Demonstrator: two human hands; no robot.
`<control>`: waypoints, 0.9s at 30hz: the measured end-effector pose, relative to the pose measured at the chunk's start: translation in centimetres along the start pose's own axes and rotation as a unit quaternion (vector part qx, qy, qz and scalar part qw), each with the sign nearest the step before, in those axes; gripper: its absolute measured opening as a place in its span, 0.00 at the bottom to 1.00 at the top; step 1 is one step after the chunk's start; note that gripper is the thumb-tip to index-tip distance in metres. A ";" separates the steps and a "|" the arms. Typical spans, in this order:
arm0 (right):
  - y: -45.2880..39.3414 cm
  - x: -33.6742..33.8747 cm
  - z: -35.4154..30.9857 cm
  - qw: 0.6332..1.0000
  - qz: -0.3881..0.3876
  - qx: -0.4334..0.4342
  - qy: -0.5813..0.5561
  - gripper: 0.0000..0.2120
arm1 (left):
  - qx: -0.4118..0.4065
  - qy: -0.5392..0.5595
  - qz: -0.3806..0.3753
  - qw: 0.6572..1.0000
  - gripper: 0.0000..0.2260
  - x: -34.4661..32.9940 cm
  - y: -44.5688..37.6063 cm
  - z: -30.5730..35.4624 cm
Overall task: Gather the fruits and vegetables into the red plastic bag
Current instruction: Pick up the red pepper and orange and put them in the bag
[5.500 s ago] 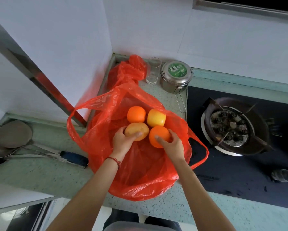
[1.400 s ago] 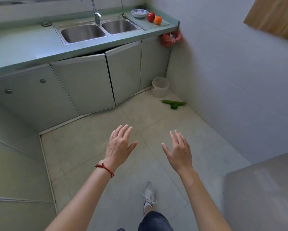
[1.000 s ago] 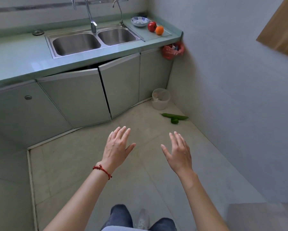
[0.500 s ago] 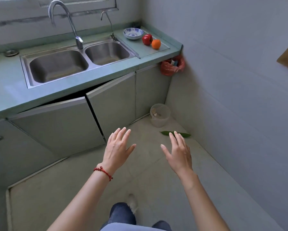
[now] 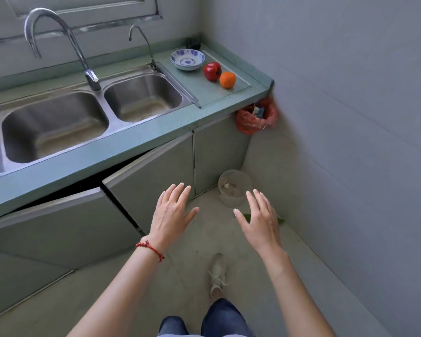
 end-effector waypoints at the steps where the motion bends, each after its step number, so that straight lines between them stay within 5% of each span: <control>1: -1.9 0.0 -0.3 1.000 0.003 0.002 -0.003 0.32 | 0.001 -0.002 0.001 1.000 0.26 -0.3 -1.8 -0.5; 27: -41.7 -0.4 -12.5 1.000 -0.007 0.016 -0.004 0.28 | -0.001 0.035 -0.020 0.999 0.28 -1.2 -41.2 -15.7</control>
Point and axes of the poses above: each hand's wrist, its own y-axis away from the middle knuckle, its own x-axis out of the back of the hand, z = x × y, the point moved 1 cm from there along -y, towards the middle knuckle, and after that the axes turned 15 degrees about -x, right-handed, at the moved point
